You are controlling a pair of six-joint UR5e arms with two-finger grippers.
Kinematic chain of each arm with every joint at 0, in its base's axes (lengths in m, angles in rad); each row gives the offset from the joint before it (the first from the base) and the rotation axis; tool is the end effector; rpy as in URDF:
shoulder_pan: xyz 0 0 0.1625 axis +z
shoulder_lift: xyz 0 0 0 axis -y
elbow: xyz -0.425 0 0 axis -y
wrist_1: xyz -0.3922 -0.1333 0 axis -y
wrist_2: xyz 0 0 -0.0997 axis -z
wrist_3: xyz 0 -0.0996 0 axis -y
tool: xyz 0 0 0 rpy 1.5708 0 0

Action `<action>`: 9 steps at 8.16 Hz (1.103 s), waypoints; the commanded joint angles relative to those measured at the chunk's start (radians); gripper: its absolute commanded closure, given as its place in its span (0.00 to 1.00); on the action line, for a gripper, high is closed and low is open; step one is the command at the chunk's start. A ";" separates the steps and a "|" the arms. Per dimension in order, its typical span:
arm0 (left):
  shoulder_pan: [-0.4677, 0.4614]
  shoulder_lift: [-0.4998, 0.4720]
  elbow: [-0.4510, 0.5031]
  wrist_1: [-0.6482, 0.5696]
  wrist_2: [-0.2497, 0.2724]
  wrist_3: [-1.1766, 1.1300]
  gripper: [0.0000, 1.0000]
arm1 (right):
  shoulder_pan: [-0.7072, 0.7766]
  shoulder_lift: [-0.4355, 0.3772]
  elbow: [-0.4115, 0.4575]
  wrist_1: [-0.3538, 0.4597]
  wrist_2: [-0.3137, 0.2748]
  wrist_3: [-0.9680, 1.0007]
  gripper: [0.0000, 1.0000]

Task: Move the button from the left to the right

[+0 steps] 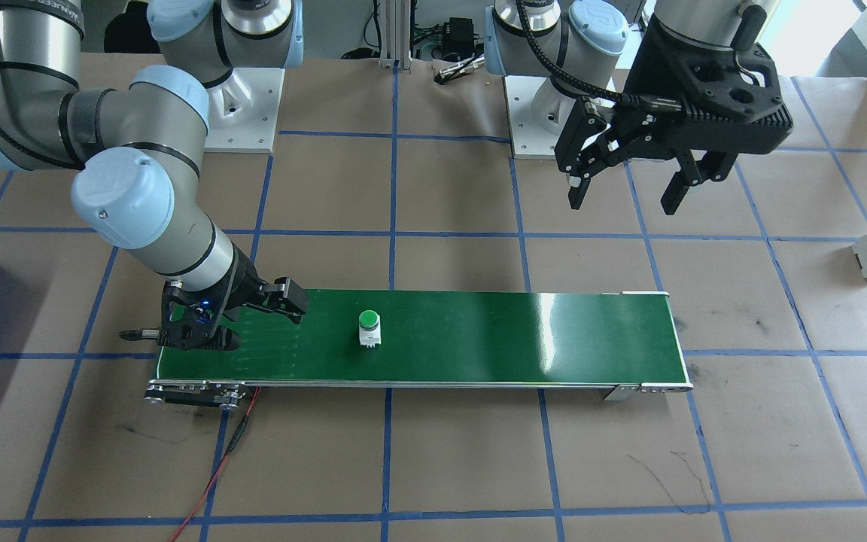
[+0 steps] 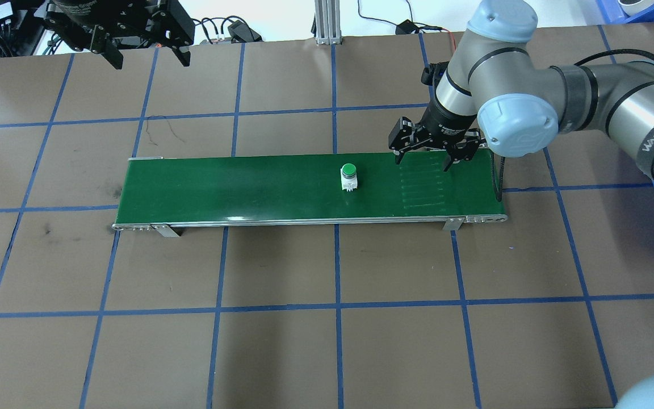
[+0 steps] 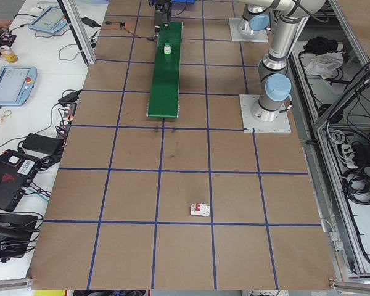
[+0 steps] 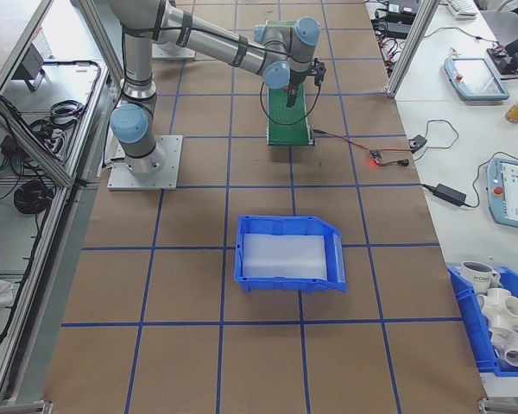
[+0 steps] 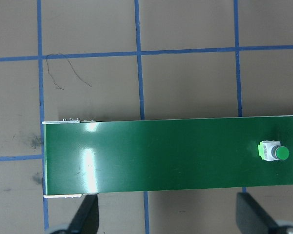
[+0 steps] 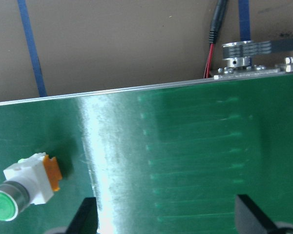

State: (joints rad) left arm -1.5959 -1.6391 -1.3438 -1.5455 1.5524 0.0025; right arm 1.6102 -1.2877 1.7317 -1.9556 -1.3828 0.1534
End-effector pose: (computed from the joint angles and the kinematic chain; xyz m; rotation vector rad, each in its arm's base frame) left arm -0.1485 -0.5290 0.5688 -0.0455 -3.1077 0.2864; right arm 0.1741 -0.5602 0.2985 0.1768 2.9528 0.1140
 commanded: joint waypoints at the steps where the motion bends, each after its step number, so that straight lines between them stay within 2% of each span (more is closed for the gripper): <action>1: 0.001 0.008 0.000 0.001 0.000 0.001 0.00 | 0.049 -0.002 -0.003 -0.060 -0.001 0.099 0.00; 5: 0.001 0.009 0.002 0.001 -0.002 -0.009 0.00 | 0.086 0.031 0.000 -0.066 -0.002 0.152 0.00; 6: 0.001 0.010 0.000 0.001 -0.002 -0.007 0.00 | 0.088 0.048 0.002 -0.086 -0.021 0.125 0.00; 8: -0.004 0.013 -0.003 -0.001 -0.002 -0.009 0.00 | 0.086 0.053 0.032 -0.089 -0.094 0.032 0.23; 9: -0.002 0.015 -0.001 0.001 0.000 -0.007 0.00 | 0.086 0.054 0.034 -0.089 -0.105 0.019 0.54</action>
State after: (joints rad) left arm -1.5987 -1.6280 -1.3446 -1.5453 1.5509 -0.0062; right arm 1.6972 -1.2379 1.7520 -2.0418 -1.4452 0.2121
